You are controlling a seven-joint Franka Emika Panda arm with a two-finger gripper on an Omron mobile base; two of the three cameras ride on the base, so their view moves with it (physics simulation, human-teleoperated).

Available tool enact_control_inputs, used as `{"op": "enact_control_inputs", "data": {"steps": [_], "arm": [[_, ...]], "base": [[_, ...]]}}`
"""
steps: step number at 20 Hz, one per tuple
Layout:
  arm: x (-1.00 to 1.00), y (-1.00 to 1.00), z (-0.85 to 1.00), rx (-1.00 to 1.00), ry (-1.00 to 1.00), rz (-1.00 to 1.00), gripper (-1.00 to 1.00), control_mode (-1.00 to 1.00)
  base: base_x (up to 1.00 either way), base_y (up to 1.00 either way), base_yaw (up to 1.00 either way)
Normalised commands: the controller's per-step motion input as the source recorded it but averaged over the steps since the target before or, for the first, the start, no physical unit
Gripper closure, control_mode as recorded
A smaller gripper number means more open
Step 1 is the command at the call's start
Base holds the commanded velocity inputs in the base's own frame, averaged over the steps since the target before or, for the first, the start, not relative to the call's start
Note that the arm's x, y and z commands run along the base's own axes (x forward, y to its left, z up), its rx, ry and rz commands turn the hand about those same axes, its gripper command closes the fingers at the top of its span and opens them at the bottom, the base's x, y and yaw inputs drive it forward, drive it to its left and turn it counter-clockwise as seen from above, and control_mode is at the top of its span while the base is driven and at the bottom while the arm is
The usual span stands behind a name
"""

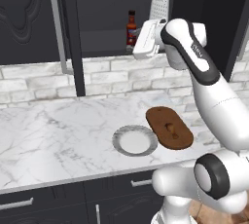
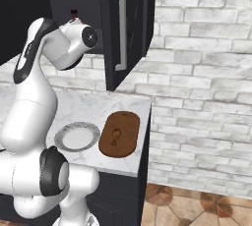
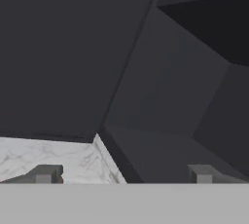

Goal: Pick the chicken drumstick from the plate and place it on the cutting board. Then pick the condiment bottle from the cabinet and place it next to the cutting board.

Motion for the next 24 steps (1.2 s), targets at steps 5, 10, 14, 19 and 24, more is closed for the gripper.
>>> {"op": "enact_control_inputs", "data": {"steps": [5, 10, 14, 19, 24], "arm": [[0.17, -0.12, 0.08, 0.0, 0.0, -0.05, -1.0, -1.0], [0.13, -0.13, 0.13, 0.01, 0.0, -0.04, -1.0, -1.0], [0.11, -0.1, 0.14, 0.03, 0.0, -0.04, -1.0, -1.0], [0.13, -0.09, 0.11, 0.04, 0.0, -0.03, -1.0, -1.0], [0.14, -0.06, 0.05, 0.04, 0.0, -0.03, -1.0, -1.0]], "base": [[0.0, 0.0, 0.0], [0.0, 0.0, 0.0], [0.0, 0.0, 0.0], [0.0, 0.0, 0.0], [0.0, 0.0, 0.0]]}}
